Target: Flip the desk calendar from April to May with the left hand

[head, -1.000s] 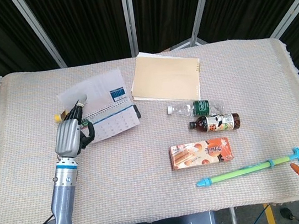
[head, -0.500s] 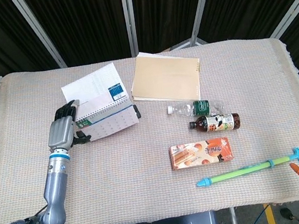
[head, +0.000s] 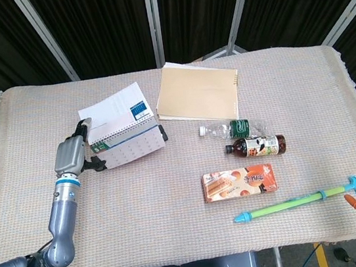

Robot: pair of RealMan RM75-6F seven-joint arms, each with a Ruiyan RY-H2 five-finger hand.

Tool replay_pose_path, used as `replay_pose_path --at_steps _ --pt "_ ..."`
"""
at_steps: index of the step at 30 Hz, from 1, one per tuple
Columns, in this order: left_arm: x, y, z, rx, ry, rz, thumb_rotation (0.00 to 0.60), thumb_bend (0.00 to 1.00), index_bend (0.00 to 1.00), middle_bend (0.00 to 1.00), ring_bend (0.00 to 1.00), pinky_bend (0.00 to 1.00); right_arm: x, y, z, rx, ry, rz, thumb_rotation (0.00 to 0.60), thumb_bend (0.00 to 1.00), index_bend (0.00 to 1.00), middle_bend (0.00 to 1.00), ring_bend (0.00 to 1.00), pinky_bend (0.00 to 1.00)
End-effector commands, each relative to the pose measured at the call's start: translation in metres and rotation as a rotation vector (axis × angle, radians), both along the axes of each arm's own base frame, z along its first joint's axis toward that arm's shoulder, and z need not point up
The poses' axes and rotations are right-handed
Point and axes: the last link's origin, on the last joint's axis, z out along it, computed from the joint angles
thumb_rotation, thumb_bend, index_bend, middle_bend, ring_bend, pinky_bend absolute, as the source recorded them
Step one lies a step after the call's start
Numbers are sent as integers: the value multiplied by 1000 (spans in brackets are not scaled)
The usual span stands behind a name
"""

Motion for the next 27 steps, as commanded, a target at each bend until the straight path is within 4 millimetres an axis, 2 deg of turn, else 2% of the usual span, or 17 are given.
replay_pose_path --at_steps 1,7,10,12,14,16,20,23,27 --pt "0 0 1 4 -10 -3 600 160 0 59 358 346 1 1 1 -5 -4 9 600 69 7 0 0 0" --pt "0 -2 3 21 -21 -21 600 176 0 84 355 345 1 2 2 -13 -10 18 600 69 7 0 0 0" --pt "-1 -7 7 38 -37 -38 600 177 5 84 300 324 2 3 2 -14 -12 21 600 68 7 0 0 0" --pt "-1 -15 11 42 -63 -53 600 179 17 71 232 266 2 4 3 -15 -12 23 600 69 6 0 0 0" --pt "-3 -29 18 47 -89 -79 600 181 22 46 189 227 2 5 3 -16 -10 23 600 68 6 0 0 0" --pt "-11 -65 34 99 -82 -155 600 182 19 19 150 210 1 6 3 -13 -2 16 600 69 6 0 0 0" --pt "-29 -103 42 144 -48 -225 600 185 0 0 47 143 0 6 2 -9 10 2 600 69 6 0 0 0" --pt "-39 -120 43 158 -17 -245 600 184 0 0 2 77 1 6 1 -7 14 -2 600 69 6 0 0 0" --pt "-58 -148 42 179 53 -267 600 184 0 0 0 0 1 6 -1 -5 29 -7 600 69 6 0 0 0"
